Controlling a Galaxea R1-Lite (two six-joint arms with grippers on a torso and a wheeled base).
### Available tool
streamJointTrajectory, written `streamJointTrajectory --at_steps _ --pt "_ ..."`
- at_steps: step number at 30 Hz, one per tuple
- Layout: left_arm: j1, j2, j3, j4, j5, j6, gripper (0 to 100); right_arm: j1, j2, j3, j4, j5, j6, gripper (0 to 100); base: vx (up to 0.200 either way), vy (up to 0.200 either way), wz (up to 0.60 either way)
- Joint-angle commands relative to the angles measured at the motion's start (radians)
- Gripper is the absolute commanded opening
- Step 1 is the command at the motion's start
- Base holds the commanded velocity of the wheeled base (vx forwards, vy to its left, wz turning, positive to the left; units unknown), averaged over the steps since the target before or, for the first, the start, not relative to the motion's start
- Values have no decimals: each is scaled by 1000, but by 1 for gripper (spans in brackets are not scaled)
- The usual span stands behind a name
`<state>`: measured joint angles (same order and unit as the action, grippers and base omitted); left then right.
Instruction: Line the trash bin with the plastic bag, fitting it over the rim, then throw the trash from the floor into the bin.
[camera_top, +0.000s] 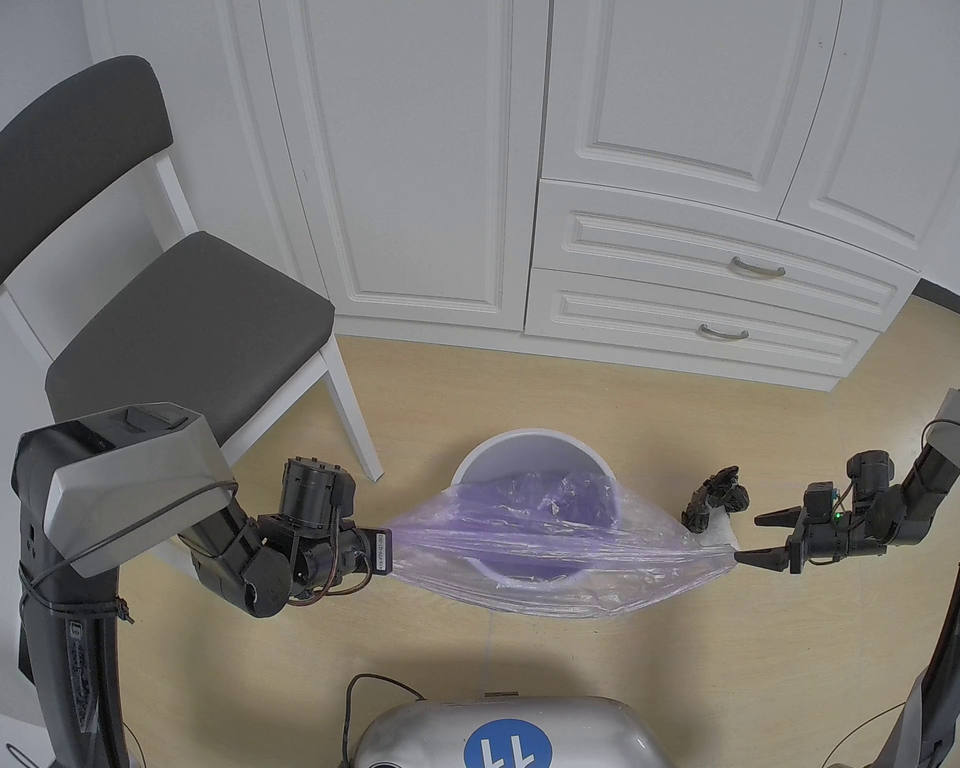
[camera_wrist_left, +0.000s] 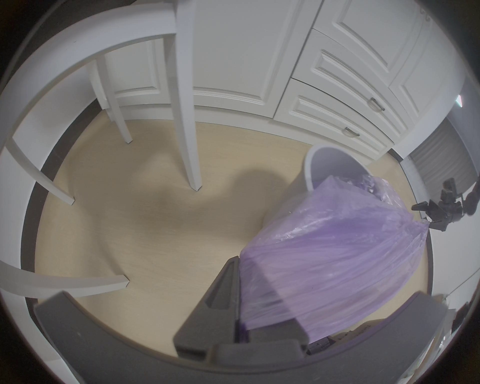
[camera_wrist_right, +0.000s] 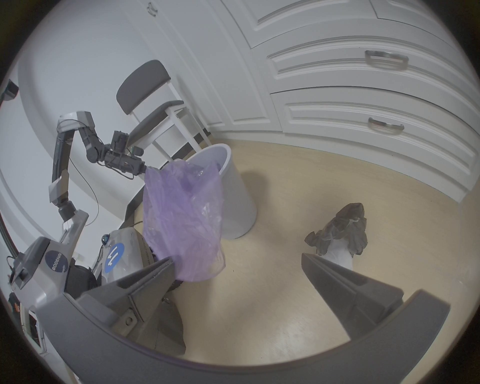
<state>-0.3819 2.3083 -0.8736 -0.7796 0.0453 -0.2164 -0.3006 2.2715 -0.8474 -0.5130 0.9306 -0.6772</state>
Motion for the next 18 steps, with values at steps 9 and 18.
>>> streamJointTrajectory --at_steps 9,18 --pt "-55 -52 -1 -3 1 -9 0 -12 -142 -10 -1 76 71 100 0 0 0" --pt "-78 -52 -4 -10 2 -12 0 186 -440 137 -4 -29 232 100 0 0 0"
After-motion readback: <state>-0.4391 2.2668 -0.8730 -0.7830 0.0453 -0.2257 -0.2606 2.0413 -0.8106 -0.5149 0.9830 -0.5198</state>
